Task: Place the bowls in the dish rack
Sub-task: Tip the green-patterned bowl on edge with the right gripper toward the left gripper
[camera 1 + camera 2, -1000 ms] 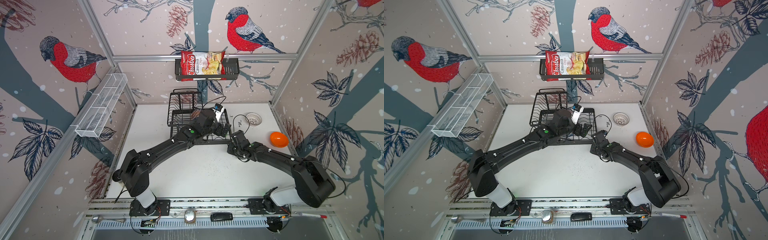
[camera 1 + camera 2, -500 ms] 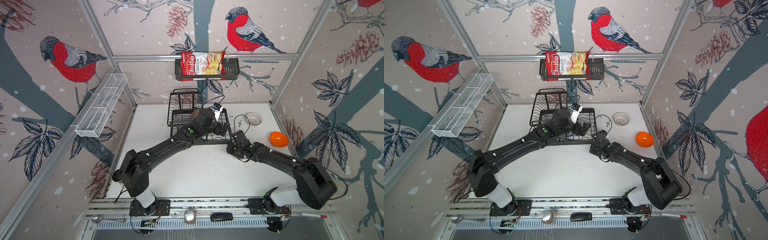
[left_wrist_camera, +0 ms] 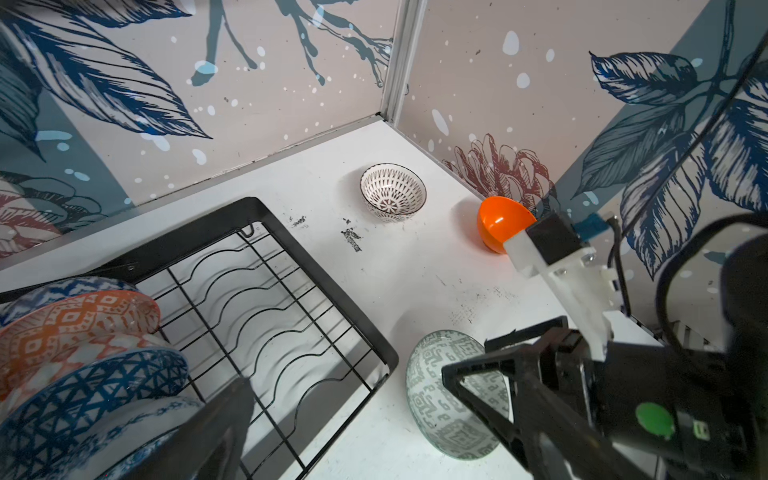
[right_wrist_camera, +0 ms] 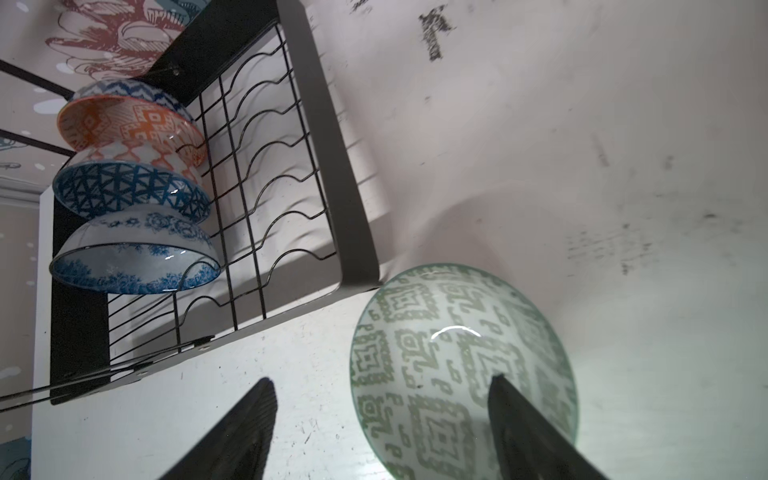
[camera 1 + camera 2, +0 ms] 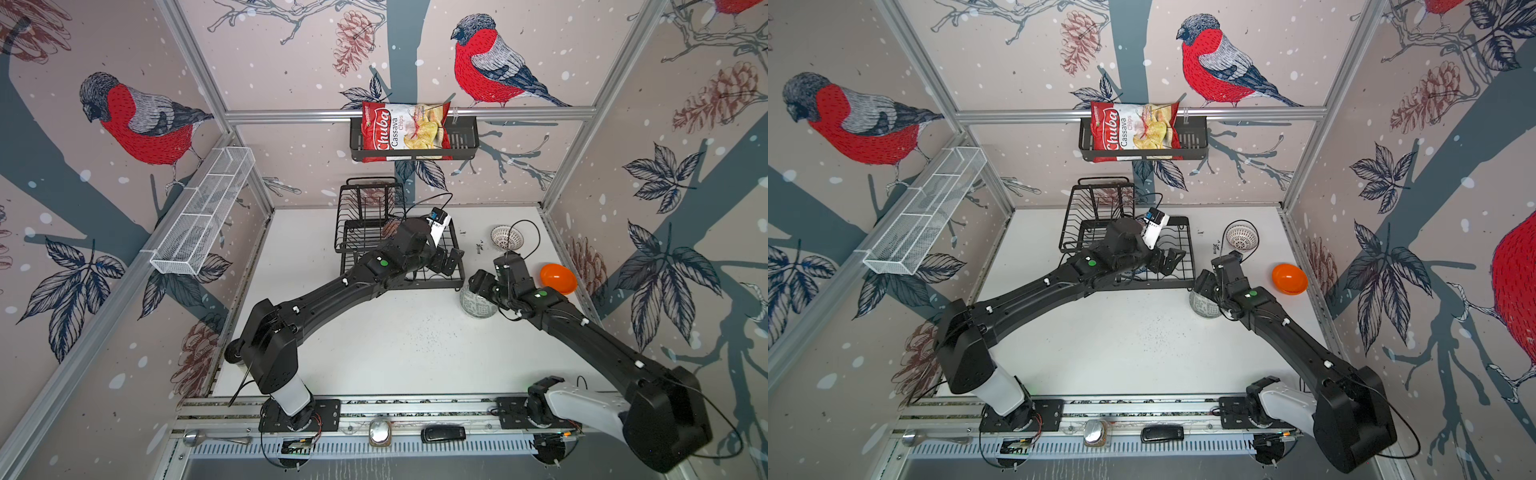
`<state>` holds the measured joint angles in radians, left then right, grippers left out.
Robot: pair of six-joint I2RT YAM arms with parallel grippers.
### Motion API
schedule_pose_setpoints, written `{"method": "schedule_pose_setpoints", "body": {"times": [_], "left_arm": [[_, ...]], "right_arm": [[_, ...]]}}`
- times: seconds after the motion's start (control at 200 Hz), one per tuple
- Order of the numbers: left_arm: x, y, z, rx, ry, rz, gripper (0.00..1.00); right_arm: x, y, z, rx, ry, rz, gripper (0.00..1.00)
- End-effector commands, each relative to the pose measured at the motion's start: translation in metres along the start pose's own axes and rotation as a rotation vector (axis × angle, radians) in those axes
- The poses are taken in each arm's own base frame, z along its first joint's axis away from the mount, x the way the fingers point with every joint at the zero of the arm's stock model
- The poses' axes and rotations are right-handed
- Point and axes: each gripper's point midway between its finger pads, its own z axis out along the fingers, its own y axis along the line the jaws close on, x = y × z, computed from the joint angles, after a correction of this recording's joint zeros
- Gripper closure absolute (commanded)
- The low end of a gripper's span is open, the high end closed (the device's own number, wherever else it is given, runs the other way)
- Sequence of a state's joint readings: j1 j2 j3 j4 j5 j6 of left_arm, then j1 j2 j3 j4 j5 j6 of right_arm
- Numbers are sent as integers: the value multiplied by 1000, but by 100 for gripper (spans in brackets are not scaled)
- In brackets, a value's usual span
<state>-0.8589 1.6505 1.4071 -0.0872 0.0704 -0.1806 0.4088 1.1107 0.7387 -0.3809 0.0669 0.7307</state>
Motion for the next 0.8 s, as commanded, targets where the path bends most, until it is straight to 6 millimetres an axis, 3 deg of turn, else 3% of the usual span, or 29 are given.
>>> {"method": "schedule_pose_setpoints", "body": {"times": [0.0,0.165,0.4,0.545,0.795], "left_arm": [[2,-24,5,37,2,89,2],[22,-45,15,38,54,153,2],[40,-49,29,51,109,129,2],[41,-52,30,63,111,122,2],[43,-51,32,65,119,121,2]], "right_arm": [[0,-28,-8,64,-2,-21,10],[3,-59,-9,98,-22,3,2],[22,-62,12,94,69,26,4],[41,-69,29,95,130,36,14],[47,-69,39,76,139,46,38]]}}
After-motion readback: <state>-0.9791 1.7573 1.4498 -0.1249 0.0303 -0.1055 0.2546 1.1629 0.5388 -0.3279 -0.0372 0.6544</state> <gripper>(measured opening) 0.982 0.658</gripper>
